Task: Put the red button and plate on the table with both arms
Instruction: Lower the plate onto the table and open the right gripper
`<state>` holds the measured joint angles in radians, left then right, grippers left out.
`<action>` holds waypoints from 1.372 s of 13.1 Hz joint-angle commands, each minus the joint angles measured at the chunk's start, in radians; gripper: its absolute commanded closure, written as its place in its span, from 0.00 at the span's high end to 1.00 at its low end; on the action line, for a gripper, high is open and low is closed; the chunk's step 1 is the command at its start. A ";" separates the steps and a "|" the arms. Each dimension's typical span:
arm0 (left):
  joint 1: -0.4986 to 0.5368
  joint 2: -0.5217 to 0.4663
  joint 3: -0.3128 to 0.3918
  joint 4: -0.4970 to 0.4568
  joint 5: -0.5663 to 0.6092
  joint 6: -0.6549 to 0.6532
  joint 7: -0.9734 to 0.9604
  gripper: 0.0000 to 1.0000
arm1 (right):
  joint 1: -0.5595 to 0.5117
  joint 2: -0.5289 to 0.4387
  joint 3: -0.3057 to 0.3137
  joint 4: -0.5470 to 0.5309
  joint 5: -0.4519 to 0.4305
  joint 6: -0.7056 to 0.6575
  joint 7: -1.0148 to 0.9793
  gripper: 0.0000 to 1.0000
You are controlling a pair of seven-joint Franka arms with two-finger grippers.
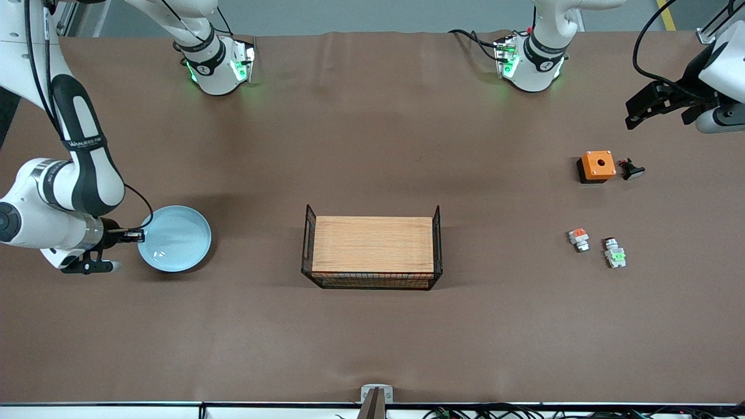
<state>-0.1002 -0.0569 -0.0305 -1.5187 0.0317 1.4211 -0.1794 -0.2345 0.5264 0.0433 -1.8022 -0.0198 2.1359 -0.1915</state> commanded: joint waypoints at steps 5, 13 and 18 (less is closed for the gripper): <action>-0.001 -0.009 0.008 -0.011 -0.019 0.036 -0.006 0.99 | -0.028 0.089 0.018 0.001 0.015 0.096 -0.038 0.02; -0.006 0.000 0.003 -0.021 -0.019 0.025 0.020 0.99 | -0.019 0.040 0.020 0.004 0.015 0.061 -0.034 0.99; -0.006 -0.001 0.001 -0.028 -0.019 0.024 0.058 0.99 | 0.059 -0.136 0.021 0.003 0.006 -0.114 0.163 0.98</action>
<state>-0.1046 -0.0456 -0.0303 -1.5381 0.0316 1.4499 -0.1393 -0.2161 0.4767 0.0652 -1.7713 -0.0184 2.0800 -0.1170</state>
